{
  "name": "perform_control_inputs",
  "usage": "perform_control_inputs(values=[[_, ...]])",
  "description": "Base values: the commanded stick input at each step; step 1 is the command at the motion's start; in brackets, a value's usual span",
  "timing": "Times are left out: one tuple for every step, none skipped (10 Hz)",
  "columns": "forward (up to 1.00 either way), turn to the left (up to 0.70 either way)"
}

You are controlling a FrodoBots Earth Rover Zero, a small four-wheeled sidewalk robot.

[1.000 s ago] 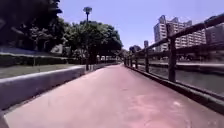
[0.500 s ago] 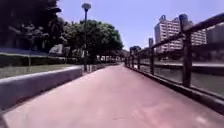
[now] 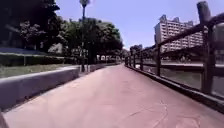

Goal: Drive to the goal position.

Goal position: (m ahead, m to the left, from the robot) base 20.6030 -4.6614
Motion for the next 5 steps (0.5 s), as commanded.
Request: perform_control_inputs(values=[[1.0, 0.01], [1.0, 0.01], [1.0, 0.01], [1.0, -0.07], [1.0, -0.16]])
